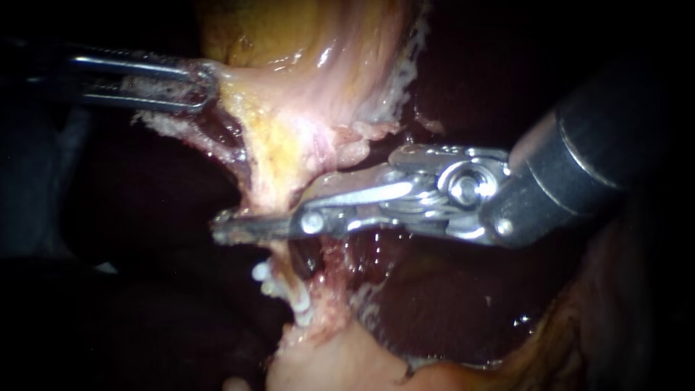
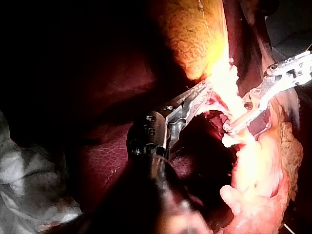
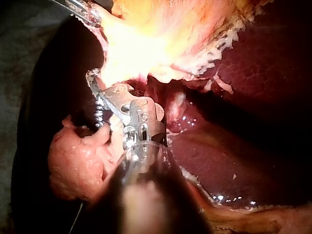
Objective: Going back third clip left tube
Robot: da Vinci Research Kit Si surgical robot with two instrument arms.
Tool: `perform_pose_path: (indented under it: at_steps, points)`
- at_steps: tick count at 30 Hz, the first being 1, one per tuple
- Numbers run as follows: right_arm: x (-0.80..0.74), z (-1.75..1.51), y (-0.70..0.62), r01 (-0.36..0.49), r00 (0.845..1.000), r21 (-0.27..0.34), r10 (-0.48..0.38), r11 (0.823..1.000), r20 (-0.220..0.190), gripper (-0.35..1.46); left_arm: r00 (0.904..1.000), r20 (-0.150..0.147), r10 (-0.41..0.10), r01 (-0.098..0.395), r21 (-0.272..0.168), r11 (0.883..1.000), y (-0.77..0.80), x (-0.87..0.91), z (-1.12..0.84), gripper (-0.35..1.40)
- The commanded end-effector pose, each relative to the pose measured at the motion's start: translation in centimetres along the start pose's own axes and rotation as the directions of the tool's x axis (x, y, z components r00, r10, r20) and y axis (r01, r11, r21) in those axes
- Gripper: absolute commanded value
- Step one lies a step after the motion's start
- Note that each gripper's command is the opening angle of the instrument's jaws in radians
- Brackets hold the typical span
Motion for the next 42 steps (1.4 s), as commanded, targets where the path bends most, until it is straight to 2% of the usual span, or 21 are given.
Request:
perform_pose_path:
  at_steps: [1,2,4,5,6,8,13,20,24,27,28,31,38,42]
  points:
    - [-0.01,0.0,0.01,-0.001,1.0,0.005,0.001,1.0,0.002,-0.35,1.0,0.001,0.0,0.0,0.001,1.0,0.0,0.0,0.0,-0.35]
    - [-0.01,0.0,0.01,-0.001,1.0,0.012,0.001,1.0,0.008,-0.34,1.0,0.001,0.0,0.0,0.001,1.0,0.0,0.0,0.0,-0.35]
    - [-0.01,0.01,0.01,-0.001,1.0,0.043,0.001,0.999,0.006,-0.03,1.0,0.001,0.0,0.0,0.001,1.0,0.0,0.0,0.0,-0.35]
    - [-0.01,0.03,0.02,0.0,1.0,0.054,0.001,0.999,-0.005,0.2,1.0,0.001,0.0,0.0,0.001,1.0,0.0,0.0,0.0,-0.35]
    - [-0.02,0.04,0.03,0.0,1.0,0.057,0.0,0.998,-0.013,0.32,1.0,0.001,0.0,0.0,0.001,1.0,0.0,0.0,0.0,-0.35]
    - [-0.03,0.09,0.05,0.002,1.0,0.061,0.0,0.998,-0.027,0.43,1.0,0.001,0.0,0.0,0.001,1.0,0.0,0.0,0.0,-0.35]
    - [-0.11,0.19,0.18,0.02,0.999,0.049,-0.019,0.999,-0.033,0.49,1.0,0.001,0.0,0.0,0.001,1.0,0.0,0.0,0.0,-0.35]
    - [-0.3,0.14,0.54,0.17,0.984,-0.014,-0.17,0.985,-0.049,0.5,1.0,0.002,0.0,0.0,0.0,1.0,0.0,0.0,-0.01,-0.35]
    - [-0.42,-0.09,0.66,0.27,0.962,-0.022,-0.271,0.963,-0.042,0.5,1.0,0.002,0.0,0.0,0.0,1.0,0.0,0.0,-0.02,-0.35]
    - [-0.51,-0.33,0.66,0.344,0.938,-0.036,-0.346,0.938,-0.037,0.5,1.0,0.002,0.001,-0.001,0.0,1.0,0.0,0.0,-0.02,-0.35]
    - [-0.55,-0.4,0.64,0.362,0.931,-0.038,-0.363,0.931,-0.036,0.5,1.0,0.002,0.001,-0.001,0.0,1.0,0.0,0.0,-0.02,-0.35]
    - [-0.64,-0.69,0.56,0.441,0.896,-0.048,-0.443,0.896,-0.028,0.5,1.0,0.002,0.001,-0.001,-0.001,1.0,0.0,-0.01,-0.03,-0.35]
    - [-0.72,-1.27,0.36,0.536,0.843,-0.058,-0.538,0.842,-0.016,0.5,1.0,0.002,0.001,-0.001,-0.001,1.0,-0.01,-0.01,-0.03,-0.35]
    - [-0.73,-1.53,0.28,0.554,0.832,-0.049,-0.555,0.831,-0.016,0.5,1.0,0.002,0.001,-0.001,-0.001,1.0,-0.01,-0.01,-0.03,-0.35]
